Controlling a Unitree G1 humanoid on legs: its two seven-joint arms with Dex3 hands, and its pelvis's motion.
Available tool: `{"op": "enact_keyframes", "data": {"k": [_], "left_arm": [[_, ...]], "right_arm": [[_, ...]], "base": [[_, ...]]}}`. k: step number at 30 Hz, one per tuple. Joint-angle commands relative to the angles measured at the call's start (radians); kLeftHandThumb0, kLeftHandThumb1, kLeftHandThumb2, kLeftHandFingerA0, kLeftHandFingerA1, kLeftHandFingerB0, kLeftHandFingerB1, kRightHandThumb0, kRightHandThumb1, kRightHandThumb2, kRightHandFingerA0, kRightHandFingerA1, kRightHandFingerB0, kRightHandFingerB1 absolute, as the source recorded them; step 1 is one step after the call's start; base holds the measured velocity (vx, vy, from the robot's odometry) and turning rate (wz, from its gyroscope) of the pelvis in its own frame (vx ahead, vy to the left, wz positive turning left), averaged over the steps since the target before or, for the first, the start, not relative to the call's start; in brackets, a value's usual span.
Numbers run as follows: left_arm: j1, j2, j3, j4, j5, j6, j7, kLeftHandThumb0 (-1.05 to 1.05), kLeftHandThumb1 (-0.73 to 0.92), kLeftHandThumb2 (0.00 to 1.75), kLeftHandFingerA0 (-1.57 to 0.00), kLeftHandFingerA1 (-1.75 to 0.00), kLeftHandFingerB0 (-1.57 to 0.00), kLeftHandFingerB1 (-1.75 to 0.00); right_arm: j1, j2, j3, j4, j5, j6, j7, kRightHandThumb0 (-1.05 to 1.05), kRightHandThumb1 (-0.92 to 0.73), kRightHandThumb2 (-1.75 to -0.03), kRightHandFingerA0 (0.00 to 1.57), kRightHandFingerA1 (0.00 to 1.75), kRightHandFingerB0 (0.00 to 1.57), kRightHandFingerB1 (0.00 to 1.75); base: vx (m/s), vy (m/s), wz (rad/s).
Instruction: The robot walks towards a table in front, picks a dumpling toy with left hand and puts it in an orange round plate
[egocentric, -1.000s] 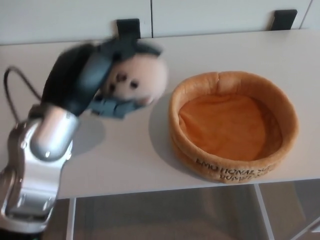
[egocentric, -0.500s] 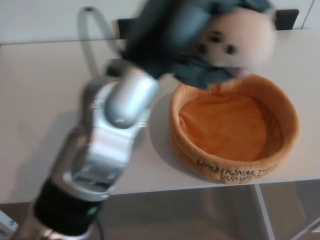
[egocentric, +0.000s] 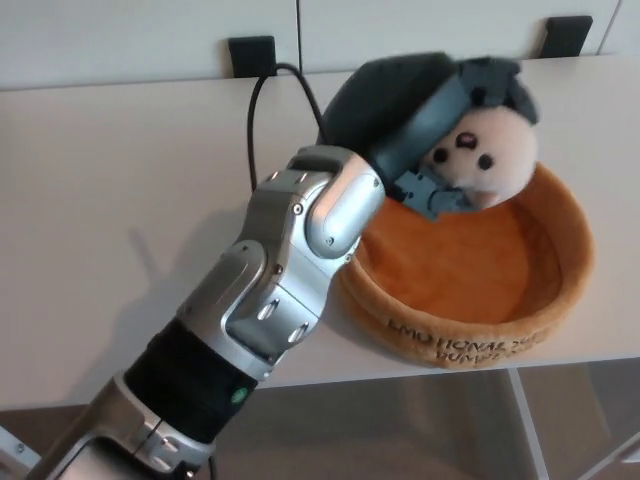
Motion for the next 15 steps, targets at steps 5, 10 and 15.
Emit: {"op": "enact_keyframes", "data": {"k": [5, 10, 15], "left_arm": [[-0.035, 0.039, -0.064, 0.033, 0.115, 0.144, -0.103, -0.46, 0.63, 0.60, -0.30, -0.39, -0.21, -0.28], [-0.090, 0.084, -0.133, 0.017, 0.199, 0.267, -0.271, -0.80, 0.58, 0.58, -0.07, -0.30, -0.01, -0.25], [-0.115, 0.135, -0.177, -0.011, 0.202, 0.258, -0.384, -1.02, 0.56, 0.78, -0.06, -0.20, -0.08, -0.21]], "right_arm": [[-0.003, -0.003, 0.005, 0.005, -0.003, 0.010, 0.013, -0.54, -0.76, -0.63, 0.59, 0.45, 0.30, 0.31], [-0.004, -0.003, 0.009, 0.005, -0.005, 0.013, 0.004, -0.54, -0.75, -0.63, 0.61, 0.47, 0.32, 0.31], [-0.004, -0.004, 0.008, 0.004, -0.003, 0.008, 0.012, -0.53, -0.74, -0.63, 0.58, 0.43, 0.29, 0.30]], "base": [[0.00, 0.000, 0.00], [0.00, 0.000, 0.00], [0.00, 0.000, 0.00]]}}
